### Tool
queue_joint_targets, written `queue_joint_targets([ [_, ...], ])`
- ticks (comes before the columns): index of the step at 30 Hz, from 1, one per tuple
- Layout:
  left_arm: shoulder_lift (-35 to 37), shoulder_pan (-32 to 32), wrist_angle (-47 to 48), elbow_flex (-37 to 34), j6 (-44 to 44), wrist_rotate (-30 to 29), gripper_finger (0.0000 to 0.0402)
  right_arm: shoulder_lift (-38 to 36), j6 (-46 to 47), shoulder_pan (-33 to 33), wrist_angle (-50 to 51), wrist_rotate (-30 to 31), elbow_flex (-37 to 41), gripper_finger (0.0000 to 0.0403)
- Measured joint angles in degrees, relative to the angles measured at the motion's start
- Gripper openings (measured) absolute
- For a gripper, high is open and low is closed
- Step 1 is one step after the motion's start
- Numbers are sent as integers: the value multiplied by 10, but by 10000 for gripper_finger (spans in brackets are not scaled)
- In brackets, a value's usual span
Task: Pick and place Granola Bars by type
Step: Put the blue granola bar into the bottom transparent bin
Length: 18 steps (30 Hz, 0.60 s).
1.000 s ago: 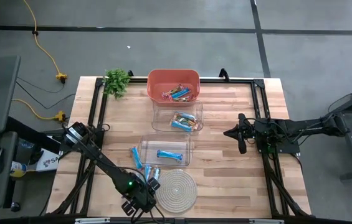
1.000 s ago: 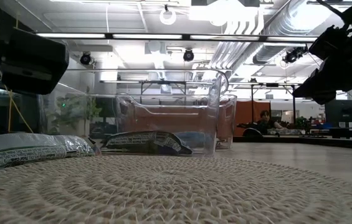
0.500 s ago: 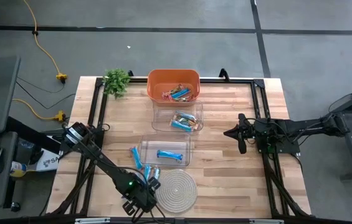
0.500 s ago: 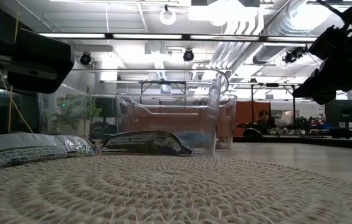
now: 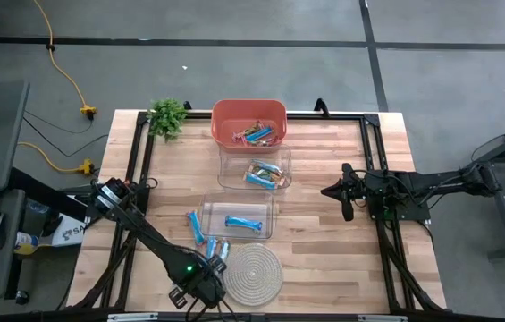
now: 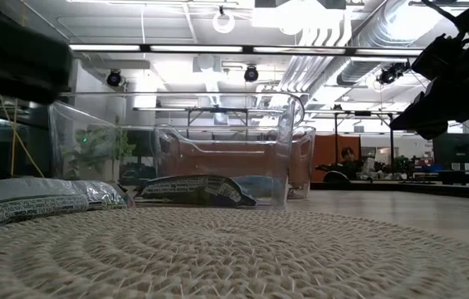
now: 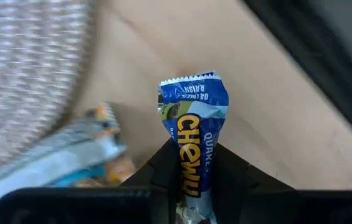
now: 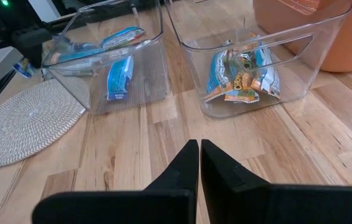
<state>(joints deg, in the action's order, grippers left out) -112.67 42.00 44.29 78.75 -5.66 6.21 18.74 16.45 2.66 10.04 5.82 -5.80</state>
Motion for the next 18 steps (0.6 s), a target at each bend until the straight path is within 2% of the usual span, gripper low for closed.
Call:
queue_joint_targets([
  [11,1,-3,214,144,-64,184,60,0,0,0,0,0,0,0],
  [15,1,-26,319,209,-122,200,60,0,0,0,0,0,0,0],
  [18,2,-62,357,263,-145,193,60,0,0,0,0,0,0,0],
])
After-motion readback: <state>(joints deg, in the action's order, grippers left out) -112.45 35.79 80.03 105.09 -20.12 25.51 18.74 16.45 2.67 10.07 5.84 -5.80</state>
